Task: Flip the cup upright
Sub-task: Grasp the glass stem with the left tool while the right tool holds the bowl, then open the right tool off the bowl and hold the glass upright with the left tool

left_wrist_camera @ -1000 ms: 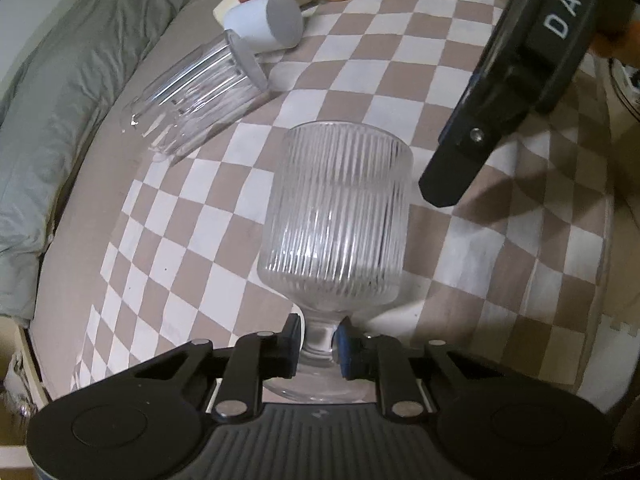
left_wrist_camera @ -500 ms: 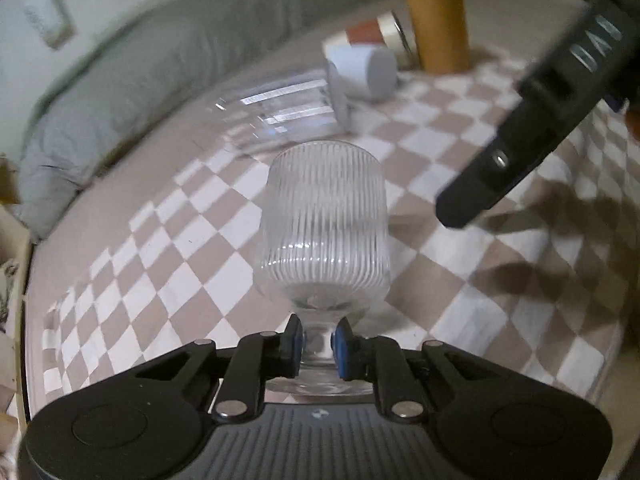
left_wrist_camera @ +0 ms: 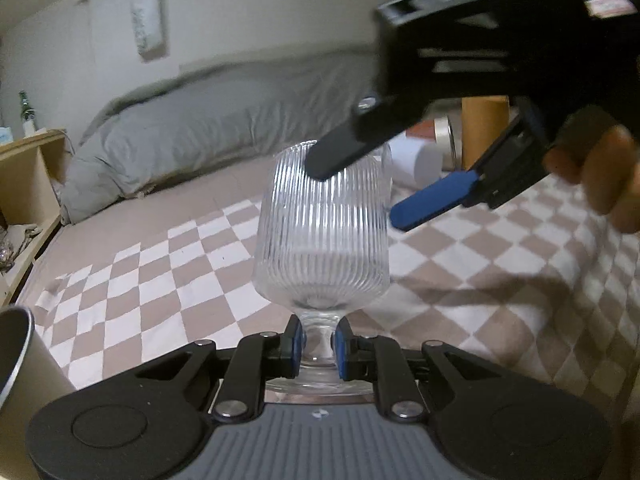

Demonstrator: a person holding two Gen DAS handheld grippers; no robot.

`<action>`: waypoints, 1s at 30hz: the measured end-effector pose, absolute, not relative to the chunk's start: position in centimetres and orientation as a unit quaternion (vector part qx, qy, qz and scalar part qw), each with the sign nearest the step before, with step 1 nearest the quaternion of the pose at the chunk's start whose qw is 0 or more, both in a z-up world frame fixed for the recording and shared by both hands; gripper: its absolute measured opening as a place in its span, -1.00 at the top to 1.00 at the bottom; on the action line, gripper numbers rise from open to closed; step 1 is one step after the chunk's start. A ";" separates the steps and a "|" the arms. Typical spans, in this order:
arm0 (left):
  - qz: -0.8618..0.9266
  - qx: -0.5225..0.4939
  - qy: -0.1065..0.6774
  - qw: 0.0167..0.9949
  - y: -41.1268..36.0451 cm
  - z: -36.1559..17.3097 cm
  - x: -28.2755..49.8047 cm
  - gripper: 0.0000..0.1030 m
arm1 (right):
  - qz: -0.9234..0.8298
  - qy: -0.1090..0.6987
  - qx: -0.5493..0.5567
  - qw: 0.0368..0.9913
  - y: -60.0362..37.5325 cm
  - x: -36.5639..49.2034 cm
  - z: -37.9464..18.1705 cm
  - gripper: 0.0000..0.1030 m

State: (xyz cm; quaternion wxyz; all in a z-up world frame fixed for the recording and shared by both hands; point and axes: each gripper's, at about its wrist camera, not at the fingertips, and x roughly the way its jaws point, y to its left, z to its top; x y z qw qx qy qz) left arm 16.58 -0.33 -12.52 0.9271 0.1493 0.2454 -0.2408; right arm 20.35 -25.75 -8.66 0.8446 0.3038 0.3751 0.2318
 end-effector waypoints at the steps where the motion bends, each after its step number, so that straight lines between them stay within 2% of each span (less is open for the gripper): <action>1: -0.240 0.144 0.236 0.931 -0.2 -12.8 16.3 0.66 | 0.234 0.371 0.301 0.847 -25.5 20.6 -8.7 -0.43; 4: -0.239 0.132 0.207 0.939 0.0 -13.6 15.9 0.66 | 0.246 0.366 0.302 0.845 -24.7 21.3 -9.0 -0.62; 6: -0.240 0.126 0.195 0.943 0.1 -13.9 15.5 0.66 | 0.250 0.356 0.294 0.851 -24.2 21.7 -9.0 -0.68; 7: -0.241 0.123 0.190 0.944 0.3 -13.9 15.4 0.66 | 0.252 0.349 0.288 0.855 -23.8 21.9 -9.0 -0.66; 10: -0.240 0.117 0.187 0.945 0.6 -14.0 15.2 0.66 | 0.257 0.341 0.244 0.871 -22.7 22.4 -8.9 -0.44; 14: -0.234 0.107 0.203 0.945 1.0 -13.6 15.4 0.66 | 0.275 0.317 0.187 0.888 -21.3 21.5 -8.0 -0.44; 22: -0.200 0.072 0.265 0.941 2.4 -13.0 16.4 0.65 | 0.334 0.226 -0.007 0.915 -16.8 17.4 -6.7 -0.42; 30: -0.178 0.070 0.258 0.947 3.9 -12.4 14.7 0.65 | 0.361 0.215 -0.029 0.907 -15.2 16.9 -6.4 -0.42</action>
